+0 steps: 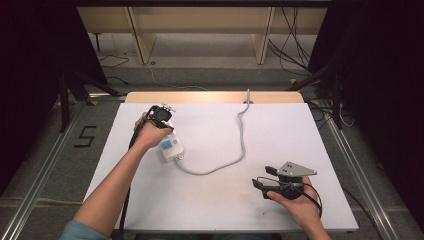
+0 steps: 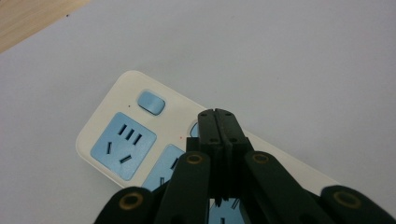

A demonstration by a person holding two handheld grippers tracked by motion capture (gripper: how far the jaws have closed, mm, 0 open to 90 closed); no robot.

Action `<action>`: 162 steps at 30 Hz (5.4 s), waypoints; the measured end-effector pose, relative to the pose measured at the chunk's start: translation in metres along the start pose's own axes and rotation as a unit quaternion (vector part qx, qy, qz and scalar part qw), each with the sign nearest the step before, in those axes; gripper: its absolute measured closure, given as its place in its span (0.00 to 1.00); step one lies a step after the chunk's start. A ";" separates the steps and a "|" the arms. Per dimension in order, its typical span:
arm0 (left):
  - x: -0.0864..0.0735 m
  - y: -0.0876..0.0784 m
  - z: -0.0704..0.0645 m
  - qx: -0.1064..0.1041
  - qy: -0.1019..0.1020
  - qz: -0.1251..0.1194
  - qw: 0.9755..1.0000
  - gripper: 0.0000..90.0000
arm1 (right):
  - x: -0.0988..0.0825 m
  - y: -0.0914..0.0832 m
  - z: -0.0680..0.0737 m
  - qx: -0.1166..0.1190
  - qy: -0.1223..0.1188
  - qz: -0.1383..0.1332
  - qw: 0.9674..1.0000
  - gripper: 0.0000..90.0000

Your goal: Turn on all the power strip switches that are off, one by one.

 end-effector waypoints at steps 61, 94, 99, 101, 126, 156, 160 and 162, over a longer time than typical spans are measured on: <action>0.018 0.017 0.040 0.033 -0.012 -0.002 0.999 1.00 | -0.001 0.001 -0.001 0.000 0.003 0.001 1.000 0.34; 0.020 0.023 0.039 0.029 -0.019 0.024 0.999 1.00 | -0.001 0.001 -0.001 0.000 0.001 0.002 1.000 0.34; 0.020 0.023 0.039 0.029 -0.022 0.027 0.999 1.00 | -0.001 0.001 -0.001 0.000 0.000 0.002 1.000 0.34; 0.020 0.023 0.039 0.028 -0.023 0.030 0.999 1.00 | -0.001 0.001 -0.001 0.000 -0.001 0.002 1.000 0.34; 0.022 0.024 0.041 0.036 -0.024 0.048 0.998 1.00 | -0.002 0.001 -0.001 0.001 -0.001 0.002 1.000 0.34; 0.024 0.028 0.039 0.052 -0.014 0.077 0.996 1.00 | -0.002 0.001 0.000 0.002 -0.003 0.004 1.000 0.34; 0.025 0.028 0.039 0.051 -0.018 0.077 0.996 1.00 | -0.002 0.001 0.000 0.002 -0.003 0.004 1.000 0.34; 0.025 0.028 0.039 0.051 -0.018 0.077 0.996 1.00 | -0.002 0.001 0.000 0.002 -0.002 0.004 1.000 0.34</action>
Point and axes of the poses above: each handheld gripper's, and its own axes: y roughly forward along the jaws, x roughly out of its top, z roughly to its left, the point moved 8 cm from there along y, roughly forward along the jaws, and after that the axes turned 10 degrees about -x, right-handed, at the moved point
